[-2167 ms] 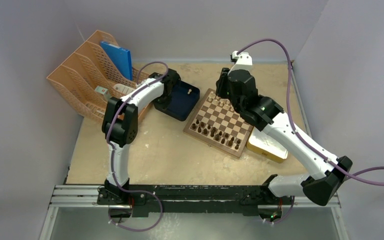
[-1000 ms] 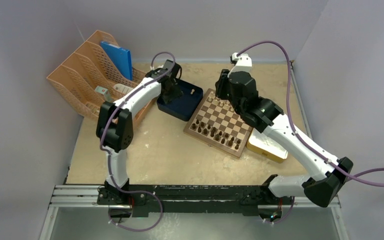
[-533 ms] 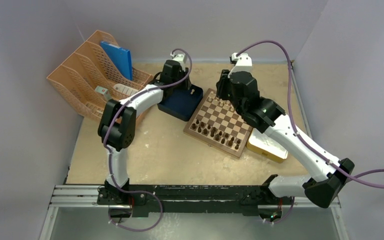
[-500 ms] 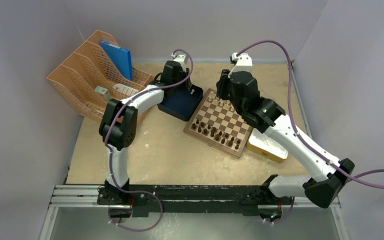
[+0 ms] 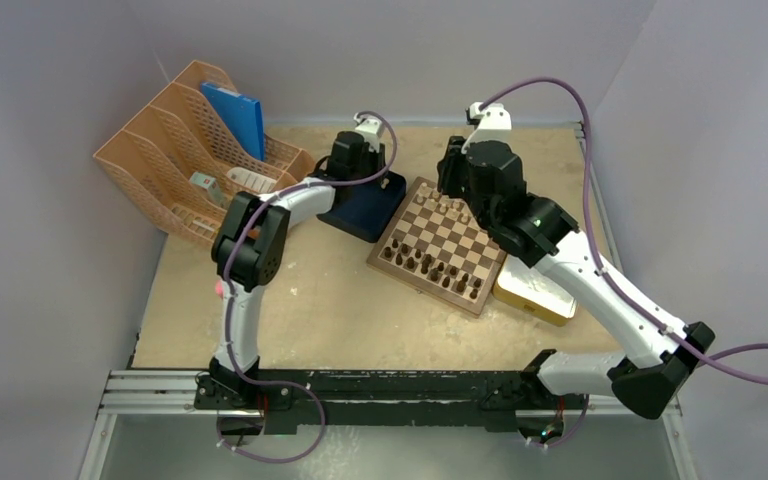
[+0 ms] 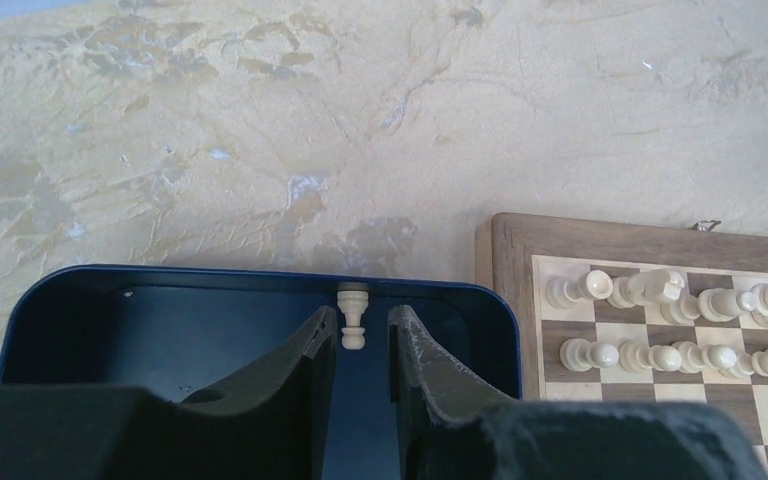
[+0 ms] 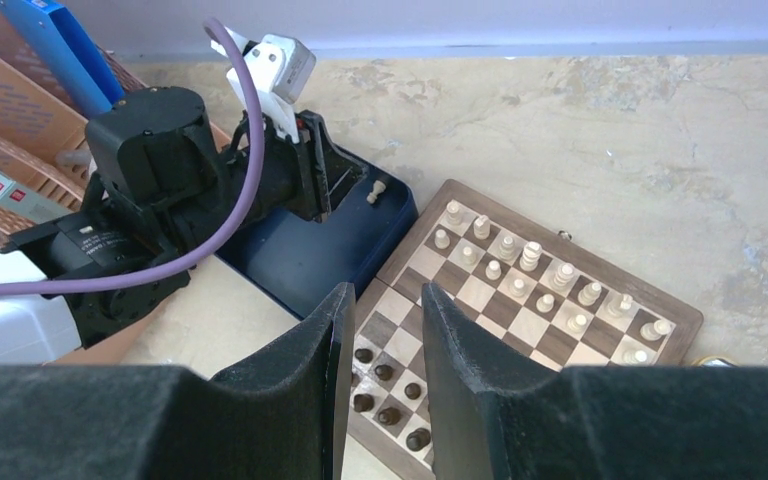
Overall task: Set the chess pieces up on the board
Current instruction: Pick up the chess piece from the storage box.
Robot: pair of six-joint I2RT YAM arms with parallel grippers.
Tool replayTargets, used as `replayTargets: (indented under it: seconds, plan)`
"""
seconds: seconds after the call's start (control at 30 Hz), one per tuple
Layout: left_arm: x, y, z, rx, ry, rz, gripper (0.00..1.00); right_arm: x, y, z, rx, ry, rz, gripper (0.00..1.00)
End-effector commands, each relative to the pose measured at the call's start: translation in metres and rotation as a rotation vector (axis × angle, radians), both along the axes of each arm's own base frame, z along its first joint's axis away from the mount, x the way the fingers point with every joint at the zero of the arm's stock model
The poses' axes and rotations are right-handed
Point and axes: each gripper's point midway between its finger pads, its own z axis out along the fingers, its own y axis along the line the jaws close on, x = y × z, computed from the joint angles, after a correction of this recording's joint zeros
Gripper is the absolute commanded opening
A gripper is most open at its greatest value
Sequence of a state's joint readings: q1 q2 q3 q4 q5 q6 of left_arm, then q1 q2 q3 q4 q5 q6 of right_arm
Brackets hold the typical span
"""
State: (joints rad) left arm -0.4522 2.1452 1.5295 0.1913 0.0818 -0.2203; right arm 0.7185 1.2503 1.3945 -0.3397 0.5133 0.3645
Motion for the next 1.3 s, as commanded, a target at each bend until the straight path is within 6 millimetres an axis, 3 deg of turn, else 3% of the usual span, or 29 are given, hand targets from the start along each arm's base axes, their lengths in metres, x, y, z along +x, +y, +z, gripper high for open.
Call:
replayTargets:
  seconds: [0.0, 0.5, 0.87, 1.0, 1.17, 1.27]
  plan:
    - [0.006, -0.007, 0.003, -0.025, -0.062, -0.035, 0.25, 0.004, -0.008, 0.025, 0.012, -0.056, -0.037, 0.34]
    - [0.002, -0.008, -0.033, -0.011, -0.027, -0.048, 0.23, 0.012, -0.007, 0.013, -0.031, -0.048, -0.054, 0.34]
    - [0.005, -0.013, -0.047, -0.01, -0.029, -0.07, 0.22, 0.013, -0.009, 0.012, -0.045, -0.051, -0.059, 0.34]
    - [0.005, -0.013, -0.051, -0.005, -0.025, -0.072, 0.16, 0.011, -0.01, 0.012, -0.045, -0.05, -0.059, 0.34]
    - [0.003, -0.014, -0.041, 0.0, -0.033, -0.091, 0.02, 0.008, -0.013, 0.012, -0.037, -0.048, -0.063, 0.34]
    - [-0.002, -0.012, -0.023, 0.001, -0.034, -0.1, 0.0, 0.007, -0.01, 0.012, -0.016, -0.045, -0.055, 0.34]
